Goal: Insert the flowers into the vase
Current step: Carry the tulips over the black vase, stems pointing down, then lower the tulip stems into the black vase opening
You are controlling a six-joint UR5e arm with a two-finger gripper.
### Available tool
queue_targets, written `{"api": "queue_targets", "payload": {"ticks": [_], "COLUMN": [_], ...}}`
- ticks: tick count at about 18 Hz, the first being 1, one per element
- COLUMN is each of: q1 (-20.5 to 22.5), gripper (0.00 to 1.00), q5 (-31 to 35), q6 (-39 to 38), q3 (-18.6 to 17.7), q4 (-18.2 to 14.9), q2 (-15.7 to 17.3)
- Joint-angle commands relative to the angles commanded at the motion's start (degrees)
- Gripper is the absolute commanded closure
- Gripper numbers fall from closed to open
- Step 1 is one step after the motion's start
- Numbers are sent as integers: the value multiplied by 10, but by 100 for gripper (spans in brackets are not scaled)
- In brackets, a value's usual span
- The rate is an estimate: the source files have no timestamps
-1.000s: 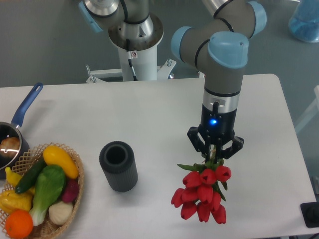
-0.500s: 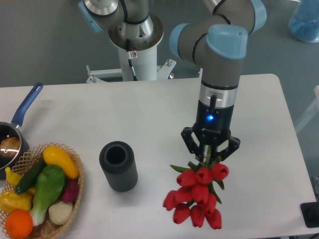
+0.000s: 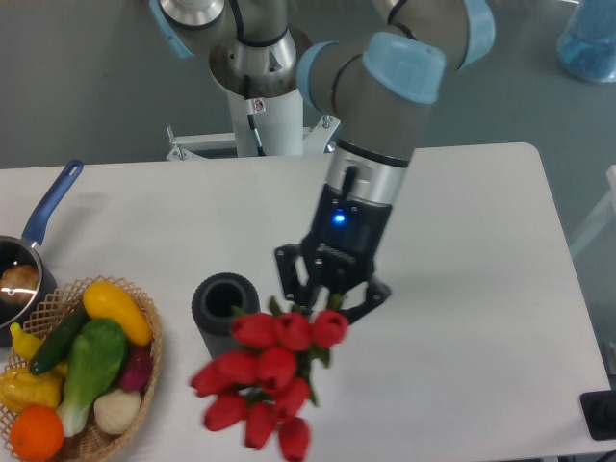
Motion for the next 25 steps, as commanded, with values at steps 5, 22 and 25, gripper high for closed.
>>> {"api": "queue_targets", "payload": {"ticks": [5,22,25], "q1": [-6,-11,-15], "gripper": [74,73,73], "q5": [-62,-135,-141], "q6": [0,0,1], "q3": [-4,-69,-76], "q4": [10,19,20], "q2": [11,51,50]}}
